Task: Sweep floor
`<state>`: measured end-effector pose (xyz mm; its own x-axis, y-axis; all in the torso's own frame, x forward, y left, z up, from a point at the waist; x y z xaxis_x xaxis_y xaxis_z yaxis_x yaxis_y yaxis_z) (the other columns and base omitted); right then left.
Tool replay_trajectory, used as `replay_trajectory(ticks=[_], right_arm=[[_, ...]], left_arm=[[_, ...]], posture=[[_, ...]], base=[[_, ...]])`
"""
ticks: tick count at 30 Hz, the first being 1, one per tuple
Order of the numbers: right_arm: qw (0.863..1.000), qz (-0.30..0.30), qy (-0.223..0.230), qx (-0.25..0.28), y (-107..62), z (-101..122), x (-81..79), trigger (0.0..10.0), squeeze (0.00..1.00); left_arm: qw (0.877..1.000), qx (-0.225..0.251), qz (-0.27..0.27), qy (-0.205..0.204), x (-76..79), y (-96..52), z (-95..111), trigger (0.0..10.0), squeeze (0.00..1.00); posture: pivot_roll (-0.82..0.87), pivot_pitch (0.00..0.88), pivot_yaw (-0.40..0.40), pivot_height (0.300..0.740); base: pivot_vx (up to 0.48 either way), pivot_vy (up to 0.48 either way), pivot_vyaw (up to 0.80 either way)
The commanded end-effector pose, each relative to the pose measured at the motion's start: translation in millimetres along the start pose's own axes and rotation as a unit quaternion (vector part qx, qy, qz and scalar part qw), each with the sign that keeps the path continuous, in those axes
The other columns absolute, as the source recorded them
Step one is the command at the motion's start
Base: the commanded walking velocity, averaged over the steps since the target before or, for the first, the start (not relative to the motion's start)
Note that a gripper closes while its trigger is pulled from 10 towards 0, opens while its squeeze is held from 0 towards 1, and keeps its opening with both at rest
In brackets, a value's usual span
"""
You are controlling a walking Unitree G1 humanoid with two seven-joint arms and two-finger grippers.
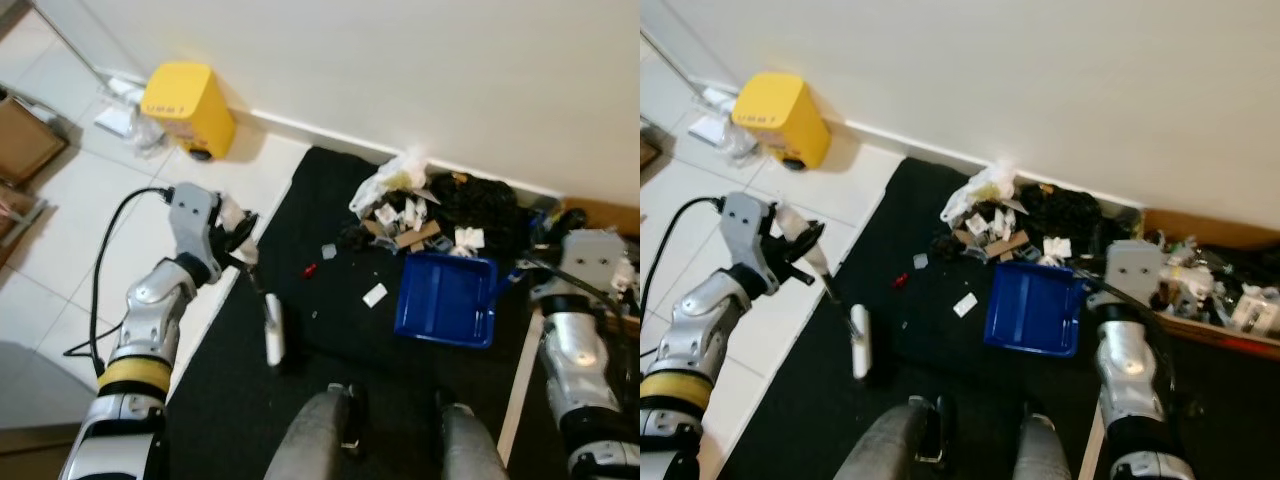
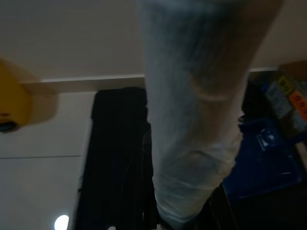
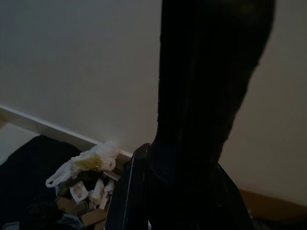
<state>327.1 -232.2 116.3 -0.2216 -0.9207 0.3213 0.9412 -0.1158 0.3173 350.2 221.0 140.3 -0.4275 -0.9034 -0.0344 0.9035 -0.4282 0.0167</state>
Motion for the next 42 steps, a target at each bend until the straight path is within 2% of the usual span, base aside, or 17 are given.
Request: replay_trajectory(ticks=[1,4,6,9,11,15,18,19,24,25,27,31,34,36,40,41,42], right_arm=[[0.998,0.026,-0.017,-0.052,-15.0,-21,-11.1,10.0,0.0],[0.998,0.02,0.003,-0.066,-15.1,-24,-14.6,10.0,0.0],[0.996,0.045,0.017,-0.074,-16.7,-25,-25.3,10.0,0.0],[0.992,0.088,0.027,-0.085,-18.7,-27,-40.7,10.0,0.0],[0.991,0.093,0.026,-0.089,-18.8,-28,-42.9,10.0,0.0],[0.983,0.109,0.032,-0.144,-23.1,-42,-50.4,10.0,0.0],[0.979,0.108,0.051,-0.168,-26.1,-48,-52.0,10.0,0.0],[0.979,0.108,0.051,-0.168,-26.1,-48,-52.0,10.0,0.0],[0.967,0.153,0.065,-0.193,-36.4,-55,-63.6,10.0,0.0],[0.967,0.153,0.065,-0.193,-36.4,-55,-63.6,10.0,0.0],[0.964,0.165,0.063,-0.199,-39.2,-57,-65.7,10.0,0.0],[0.961,0.167,0.08,-0.205,-41.4,-58,-68.2,10.0,0.0],[0.96,0.158,0.114,-0.2,-43.2,-55,-73.2,10.0,0.0],[0.96,0.15,0.121,-0.201,-44.6,-55,-75.0,10.0,0.0],[0.962,0.142,0.12,-0.202,-46.6,-56,-76.2,10.0,0.0],[0.961,0.137,0.123,-0.207,-48.1,-58,-76.5,10.0,0.0],[0.96,0.131,0.126,-0.211,-50.4,-59,-77.2,10.0,0.0]], left_arm=[[0.999,-0.015,0.035,0.02,-16.9,-17.6,-8,10.0,0.0],[0.998,-0.028,0.054,0.023,-23.3,-25.9,-17,10.0,0.0],[0.997,-0.037,0.061,0.019,-24.2,-29.8,-25,10.0,0.0],[0.997,-0.041,0.061,0.004,-20.5,-28.8,-34,10.0,0.0],[0.997,-0.041,0.059,0.002,-19.4,-27.9,-35,10.0,0.0],[0.998,-0.017,0.032,-0.047,-2.9,-13.5,-36,10.0,0.0],[0.998,-0.007,0.018,-0.059,5.4,-5.4,-34,10.0,0.0],[0.998,-0.007,0.018,-0.059,5.4,-5.4,-34,10.0,0.0],[0.996,0.029,-0.019,-0.088,27.7,25.0,-19,10.0,0.0],[0.996,0.029,-0.019,-0.088,27.7,25.0,-19,10.0,0.0],[0.994,0.038,-0.03,-0.096,34.5,35.2,-13,10.0,0.0],[0.992,0.047,-0.038,-0.106,43.2,47.3,-6,10.0,0.0],[0.99,0.057,-0.047,-0.123,57.1,63.8,3,10.0,0.0],[0.989,0.06,-0.056,-0.127,64.0,70.3,7,10.0,0.0],[0.988,0.065,-0.076,-0.121,67.4,74.4,14,10.0,0.0],[0.988,0.069,-0.082,-0.115,63.2,74.2,20,10.0,0.0],[0.988,0.077,-0.089,-0.101,52.0,71.2,31,10.0,0.0]], posture=[[0.19,0.269,0.148,0.74],[0.19,0.276,0.14,0.74],[0.19,0.282,0.136,0.74],[0.18,0.295,0.128,0.74],[0.18,0.297,0.127,0.74],[0.16,0.31,0.125,0.74],[0.16,0.311,0.125,0.74],[0.16,0.311,0.125,0.74],[0.16,0.312,0.136,0.74],[0.16,0.312,0.136,0.74],[0.16,0.313,0.139,0.74],[0.16,0.322,0.148,0.74],[0.16,0.33,0.154,0.74],[0.16,0.333,0.16,0.74],[0.17,0.334,0.171,0.74],[0.17,0.333,0.175,0.74],[0.17,0.333,0.18,0.74]], base=[[0.0,0.0,0.0],[0.0,0.0,0.0],[0.0,0.0,0.0],[0.0,0.0,0.0],[0.0,0.0,0.0],[0.0,0.0,0.0],[0.0,0.0,0.0],[0.0,0.0,0.0],[0.0,0.0,0.0],[0.0,0.0,0.0],[0.0,0.0,0.0],[0.0,0.0,0.0],[0.0,0.0,0.0],[0.0,0.0,0.0],[0.0,0.0,0.0],[0.0,0.0,0.0],[0.0,0.0,0.0]])
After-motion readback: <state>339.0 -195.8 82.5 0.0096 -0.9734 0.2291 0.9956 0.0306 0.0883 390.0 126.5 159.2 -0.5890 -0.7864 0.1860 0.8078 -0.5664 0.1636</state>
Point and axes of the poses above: a point about 5 cm out from each wrist's last joint towards the gripper, its own y axis pointing out of the wrist towards the gripper, its own z axis along the axis of the wrist's last joint, x = y × z, the point moved 2 cm from there along y, pointing out of the wrist towards the gripper, and after that the axes turned 6 degrees about -y, right-handed, at the moved point
